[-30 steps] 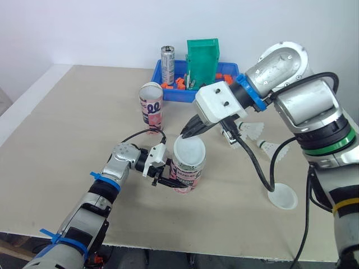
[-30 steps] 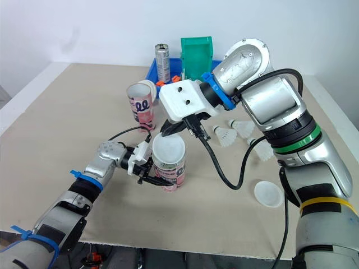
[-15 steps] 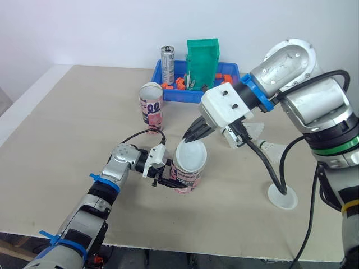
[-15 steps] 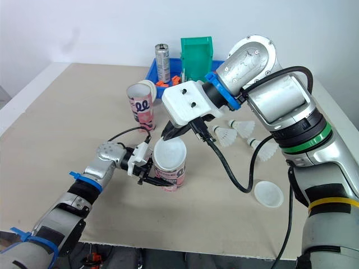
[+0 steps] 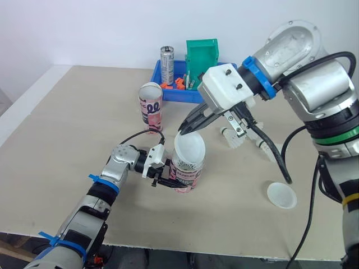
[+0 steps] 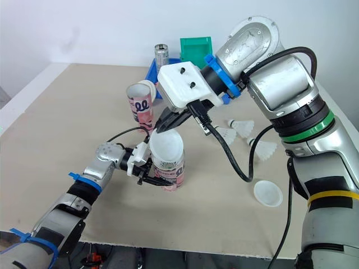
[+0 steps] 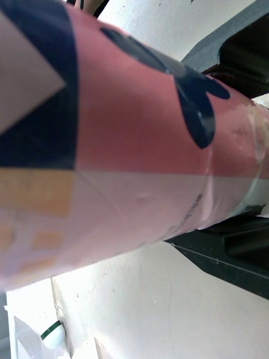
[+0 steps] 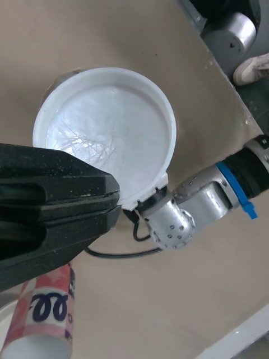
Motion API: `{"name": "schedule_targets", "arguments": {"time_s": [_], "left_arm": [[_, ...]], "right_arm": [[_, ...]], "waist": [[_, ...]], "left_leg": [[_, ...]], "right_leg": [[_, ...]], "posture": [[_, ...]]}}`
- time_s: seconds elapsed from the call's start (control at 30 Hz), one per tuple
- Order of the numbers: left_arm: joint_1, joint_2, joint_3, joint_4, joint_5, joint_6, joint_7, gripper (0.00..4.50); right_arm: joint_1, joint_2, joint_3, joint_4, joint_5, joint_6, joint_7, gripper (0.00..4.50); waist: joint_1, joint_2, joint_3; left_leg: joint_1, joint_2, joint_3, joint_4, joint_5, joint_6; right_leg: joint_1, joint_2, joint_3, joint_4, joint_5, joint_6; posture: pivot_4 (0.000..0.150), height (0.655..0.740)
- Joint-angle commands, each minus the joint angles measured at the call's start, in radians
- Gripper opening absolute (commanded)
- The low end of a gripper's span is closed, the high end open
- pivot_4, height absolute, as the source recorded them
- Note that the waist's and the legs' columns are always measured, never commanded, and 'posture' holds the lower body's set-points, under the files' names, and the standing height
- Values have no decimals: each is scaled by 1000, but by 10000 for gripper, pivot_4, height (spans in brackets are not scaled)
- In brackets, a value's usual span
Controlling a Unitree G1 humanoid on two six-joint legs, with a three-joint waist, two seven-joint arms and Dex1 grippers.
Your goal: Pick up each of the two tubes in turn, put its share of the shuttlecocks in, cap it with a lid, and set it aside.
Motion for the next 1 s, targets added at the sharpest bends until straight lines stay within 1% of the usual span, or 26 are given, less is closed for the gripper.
{"name": "schedule_targets", "arguments": {"time_s": [0.03,0.37,0.63,1.0], "left_arm": [[47,25,-45,52,87,30,25,22088],[49,27,-42,45,84,35,26,22088],[52,28,-42,37,83,43,26,22088],[49,27,-40,39,82,44,28,22088]], "right_arm": [[9,-5,-2,-24,0,-18,41,284],[29,13,12,-2,-41,-46,41,284],[-4,26,5,39,-56,-68,41,284],[8,-11,41,-6,-31,-70,41,284]], "waist": [[0,0,0],[0,0,0],[0,0,0],[0,0,0]], "left_leg": [[0,0,0,0,0,0],[0,0,0,0,0,0],[0,0,0,0,0,0],[0,0,0,0,0,0]], "right_leg": [[0,0,0,0,0,0],[0,0,0,0,0,0],[0,0,0,0,0,0],[0,0,0,0,0,0]], "posture": [[1500,7362],[1500,7362],[1500,7362],[1500,7362]]}}
